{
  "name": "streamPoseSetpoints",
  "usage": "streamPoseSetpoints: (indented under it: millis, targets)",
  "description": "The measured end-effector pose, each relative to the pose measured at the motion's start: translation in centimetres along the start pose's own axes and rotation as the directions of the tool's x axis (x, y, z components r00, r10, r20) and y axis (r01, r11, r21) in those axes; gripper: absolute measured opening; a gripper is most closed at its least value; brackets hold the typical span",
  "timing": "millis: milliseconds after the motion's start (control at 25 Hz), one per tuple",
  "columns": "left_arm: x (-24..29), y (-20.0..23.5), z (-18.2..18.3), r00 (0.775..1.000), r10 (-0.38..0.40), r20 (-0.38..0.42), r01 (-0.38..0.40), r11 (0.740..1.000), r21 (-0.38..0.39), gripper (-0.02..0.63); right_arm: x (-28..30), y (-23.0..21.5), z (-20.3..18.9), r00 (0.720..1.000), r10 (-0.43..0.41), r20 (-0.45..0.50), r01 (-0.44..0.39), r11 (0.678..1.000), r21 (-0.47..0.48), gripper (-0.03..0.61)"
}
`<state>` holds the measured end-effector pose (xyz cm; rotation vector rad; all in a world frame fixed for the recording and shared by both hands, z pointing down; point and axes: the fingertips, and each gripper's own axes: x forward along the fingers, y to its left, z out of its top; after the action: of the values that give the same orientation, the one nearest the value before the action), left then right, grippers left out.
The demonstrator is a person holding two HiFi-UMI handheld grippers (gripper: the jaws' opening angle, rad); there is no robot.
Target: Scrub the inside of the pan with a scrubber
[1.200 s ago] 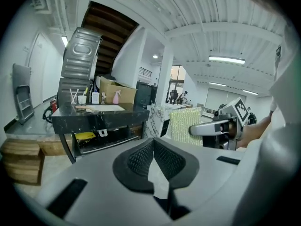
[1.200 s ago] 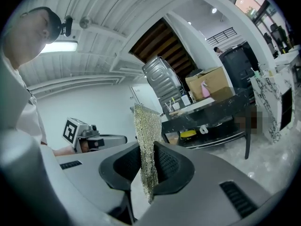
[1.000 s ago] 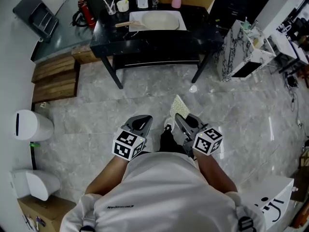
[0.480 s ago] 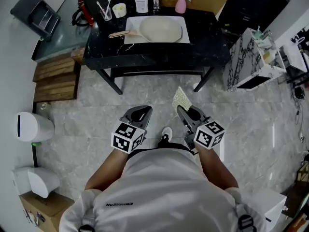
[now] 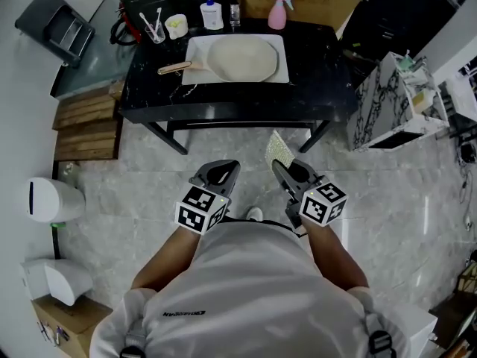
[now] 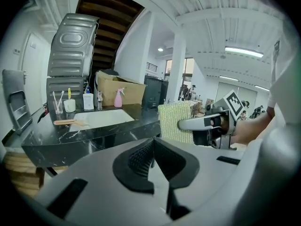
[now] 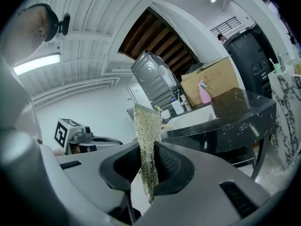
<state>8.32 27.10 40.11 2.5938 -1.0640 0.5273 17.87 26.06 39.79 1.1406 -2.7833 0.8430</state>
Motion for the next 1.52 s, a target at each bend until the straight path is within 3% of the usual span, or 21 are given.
streamPoseSetpoints:
  millis: [320, 600, 800, 1000, 1320, 1520]
  targets:
    - [1.8, 3.8, 0.4, 0.998, 0.05, -0.027, -0.05, 0.999, -0.013, 0.015, 2.3, -2.2, 0.7, 0.999, 0.024, -0.034, -0.024, 1.0, 0.002, 0.066]
    - [5.2, 6.3, 0.6, 0.999, 0.001, -0.041, -0.001, 1.0, -0.01, 0.015, 6.0, -4.4, 1.6, 0.998, 0.005, -0.064, -0.006, 1.0, -0.009, 0.066]
    - [7.9, 11.4, 3.1, 1.0, 0.019, -0.022, -0.019, 0.999, 0.034, 0.015, 9.1, -7.1, 3.6, 0.998, -0.029, -0.06, 0.028, 1.0, -0.008, 0.066]
    - [10.1, 17.4, 4.6, 0.997, 0.031, -0.067, -0.027, 0.998, 0.057, 0.015, 13.8, -9.3, 6.4, 0.996, -0.049, -0.073, 0.048, 0.999, -0.007, 0.066]
    - [14.0, 26.1, 7.2, 0.994, 0.027, -0.105, -0.008, 0.984, 0.18, 0.015, 22.1, -13.3, 10.6, 0.991, -0.109, -0.077, 0.108, 0.994, -0.016, 0.066]
    - [16.1, 31.8, 7.4, 0.989, 0.042, -0.14, -0.004, 0.965, 0.264, 0.016, 27.0, -15.6, 11.0, 0.971, -0.184, -0.15, 0.168, 0.979, -0.112, 0.066]
